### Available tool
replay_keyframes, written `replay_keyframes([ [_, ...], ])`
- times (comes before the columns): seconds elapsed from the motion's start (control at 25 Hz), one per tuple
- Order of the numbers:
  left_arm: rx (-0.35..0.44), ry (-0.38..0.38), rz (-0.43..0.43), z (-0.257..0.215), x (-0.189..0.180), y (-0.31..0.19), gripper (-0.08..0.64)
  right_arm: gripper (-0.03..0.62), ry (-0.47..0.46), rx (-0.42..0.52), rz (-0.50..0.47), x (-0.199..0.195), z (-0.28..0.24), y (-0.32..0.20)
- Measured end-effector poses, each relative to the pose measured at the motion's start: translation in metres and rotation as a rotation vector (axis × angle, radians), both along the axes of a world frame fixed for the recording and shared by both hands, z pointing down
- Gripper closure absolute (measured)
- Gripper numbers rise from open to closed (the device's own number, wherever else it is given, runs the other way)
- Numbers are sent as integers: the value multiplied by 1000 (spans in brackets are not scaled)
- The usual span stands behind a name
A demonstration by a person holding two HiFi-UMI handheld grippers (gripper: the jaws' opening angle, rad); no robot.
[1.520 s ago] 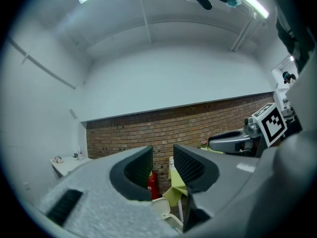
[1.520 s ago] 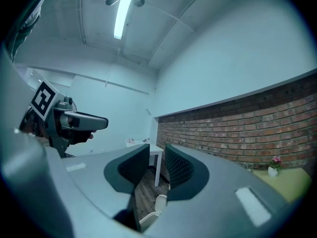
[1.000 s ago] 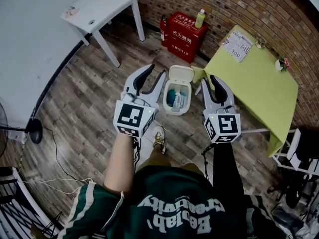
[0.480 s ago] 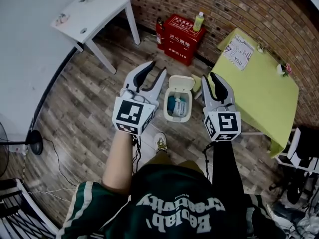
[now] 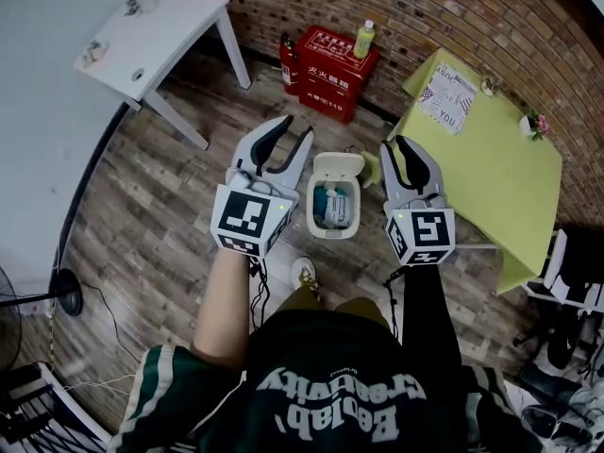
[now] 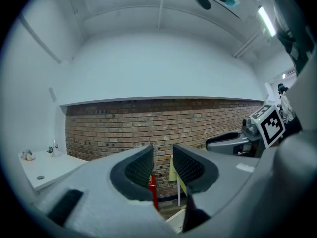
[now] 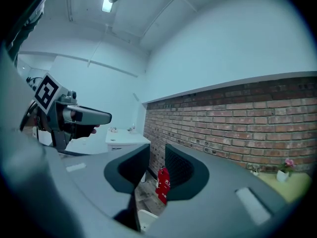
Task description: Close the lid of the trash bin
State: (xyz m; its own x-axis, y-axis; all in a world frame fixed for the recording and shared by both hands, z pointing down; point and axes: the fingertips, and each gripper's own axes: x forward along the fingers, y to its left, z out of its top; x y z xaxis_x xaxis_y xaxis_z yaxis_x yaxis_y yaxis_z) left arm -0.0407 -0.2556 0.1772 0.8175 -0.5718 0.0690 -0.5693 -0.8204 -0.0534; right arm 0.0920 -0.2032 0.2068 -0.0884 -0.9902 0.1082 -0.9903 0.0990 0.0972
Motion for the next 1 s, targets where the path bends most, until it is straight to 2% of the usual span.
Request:
replay_keyframes([
  [0.16,0,-1,15,5,7,-15,437,482,-23,-3,23,10,4,-15],
  [0.32,-2,5,35,8,11,-24,441,466,-38,-4,17,2,11,-30],
  [0.48,-1,7,45,11,8,-35,445,489,-60,-8,27,-4,14,-44],
  [0.76,8,32,48,20,8,-42,439,479,-95,-37,35,-2,30,-48],
  [1.0,5,50,34,25,18,-40,440,482,-62,-78,20,5,41,-41],
])
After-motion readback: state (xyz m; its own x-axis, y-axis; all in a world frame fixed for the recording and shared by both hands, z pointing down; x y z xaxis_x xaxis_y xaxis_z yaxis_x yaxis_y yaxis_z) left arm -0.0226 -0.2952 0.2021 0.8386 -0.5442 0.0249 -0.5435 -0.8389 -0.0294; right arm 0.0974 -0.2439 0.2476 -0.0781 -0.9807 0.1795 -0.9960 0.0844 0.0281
